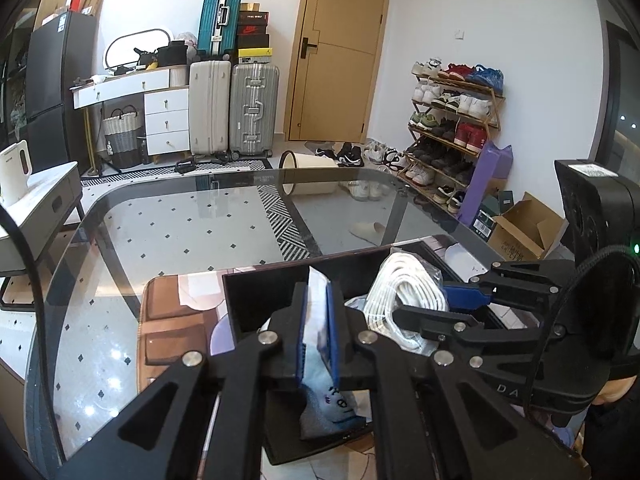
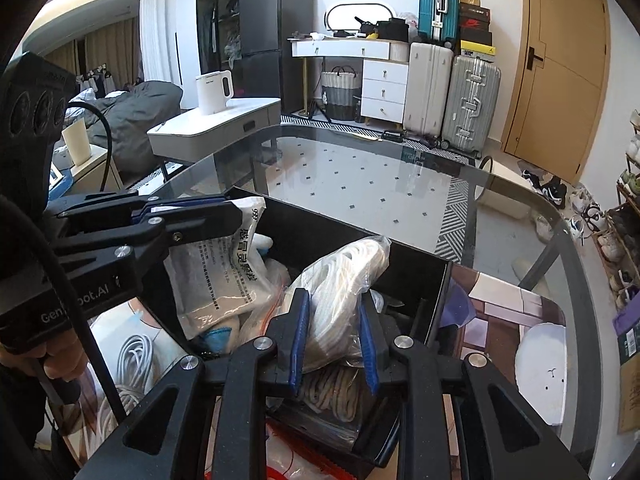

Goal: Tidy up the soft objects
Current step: 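Open both tools to release the sachet and rope bag into the box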

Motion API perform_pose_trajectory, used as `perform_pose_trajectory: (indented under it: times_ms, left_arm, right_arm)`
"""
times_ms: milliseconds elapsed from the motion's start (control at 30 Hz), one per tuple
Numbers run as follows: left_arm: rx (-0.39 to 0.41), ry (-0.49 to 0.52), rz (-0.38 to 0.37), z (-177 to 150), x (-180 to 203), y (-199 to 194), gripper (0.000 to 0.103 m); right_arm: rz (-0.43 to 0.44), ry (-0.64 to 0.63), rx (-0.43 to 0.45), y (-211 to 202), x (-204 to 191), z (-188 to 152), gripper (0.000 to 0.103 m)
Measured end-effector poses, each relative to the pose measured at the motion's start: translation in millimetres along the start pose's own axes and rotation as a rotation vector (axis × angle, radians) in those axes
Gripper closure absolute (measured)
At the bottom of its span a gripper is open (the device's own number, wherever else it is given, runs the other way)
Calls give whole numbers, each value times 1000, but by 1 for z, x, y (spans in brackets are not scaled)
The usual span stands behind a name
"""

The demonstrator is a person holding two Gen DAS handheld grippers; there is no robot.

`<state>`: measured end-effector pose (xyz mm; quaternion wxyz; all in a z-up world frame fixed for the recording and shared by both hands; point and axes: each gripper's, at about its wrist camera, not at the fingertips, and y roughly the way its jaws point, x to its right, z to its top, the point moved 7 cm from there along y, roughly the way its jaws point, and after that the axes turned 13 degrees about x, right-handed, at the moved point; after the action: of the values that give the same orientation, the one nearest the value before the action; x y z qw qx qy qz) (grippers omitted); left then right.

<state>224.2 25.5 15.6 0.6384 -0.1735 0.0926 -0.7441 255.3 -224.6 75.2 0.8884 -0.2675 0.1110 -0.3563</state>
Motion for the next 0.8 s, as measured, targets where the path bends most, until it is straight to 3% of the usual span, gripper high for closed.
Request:
perform_pose_trajectory:
  times_ms: [133,200,267,333,533,600,733,800]
  left_arm:
    - [-31,27,20,-8,3,7,95]
    - [-31,41,38,-10,1,3,90]
    - [-36,44,40,-11,2,-1,70]
    - [-30,54,57,-10,2,-6,54]
    - [-17,85,77,-6,1,-23,53]
    - [-14,86,85,-6,1,-30,48]
    - [36,81,122,-5,-3,-55,5]
    - [59,72,133,-3,-3,-64,2]
  right_arm:
    - [-16,-31,-5,3,-2,0,79]
    - [-20,-40,19,-1,-1,3,67]
    - [-26,-38,40,-7,2,5,52]
    - [-43,-44,56,-13,5,6,47]
    - [-89,-39,88,-33,14,7,24]
    - [-95,-23,105,-43,15,6,15]
    - [-83,28,122,-63,17,1,5]
    - [-77,43,122,-72,14,-3,1]
